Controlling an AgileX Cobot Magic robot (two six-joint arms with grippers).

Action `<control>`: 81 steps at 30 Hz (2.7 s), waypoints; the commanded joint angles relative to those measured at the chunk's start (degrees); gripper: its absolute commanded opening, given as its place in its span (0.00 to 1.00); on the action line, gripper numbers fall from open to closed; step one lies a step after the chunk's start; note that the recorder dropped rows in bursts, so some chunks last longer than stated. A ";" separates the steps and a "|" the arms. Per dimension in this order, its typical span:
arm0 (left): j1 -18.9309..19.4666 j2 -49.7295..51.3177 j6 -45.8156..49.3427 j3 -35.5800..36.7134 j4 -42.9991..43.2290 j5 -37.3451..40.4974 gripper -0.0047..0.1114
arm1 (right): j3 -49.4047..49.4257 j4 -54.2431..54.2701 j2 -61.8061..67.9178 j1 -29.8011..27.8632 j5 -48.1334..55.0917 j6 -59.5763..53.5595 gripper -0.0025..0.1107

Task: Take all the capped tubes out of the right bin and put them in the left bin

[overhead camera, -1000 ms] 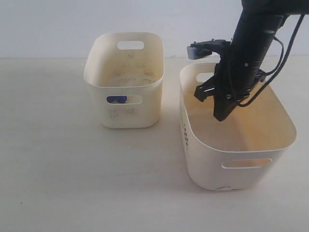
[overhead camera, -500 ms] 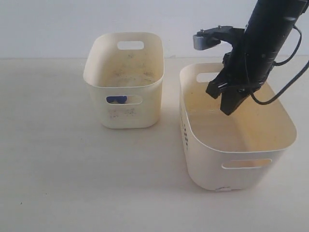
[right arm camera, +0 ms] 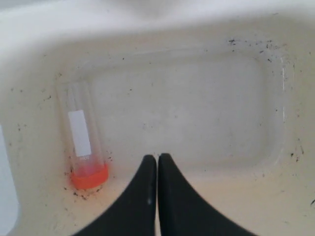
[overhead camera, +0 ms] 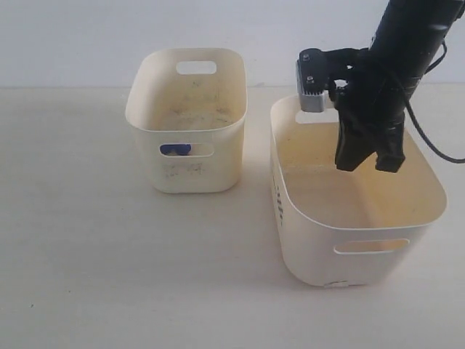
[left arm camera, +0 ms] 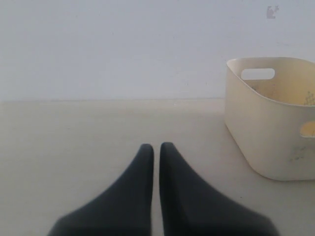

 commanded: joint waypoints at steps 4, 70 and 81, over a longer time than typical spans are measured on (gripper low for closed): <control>-0.41 0.23 -0.24 -0.12 -0.19 -0.53 0.08 | 0.19 -1.99 1.79 -0.23 0.31 -9.92 0.02; -0.41 0.23 -0.24 -0.12 -0.19 -0.53 0.08 | 4.91 -0.07 9.66 -0.23 -2.34 -8.24 0.59; -0.41 0.23 -0.24 -0.12 -0.19 -0.53 0.08 | 4.91 0.35 9.66 -0.23 0.31 -8.34 0.59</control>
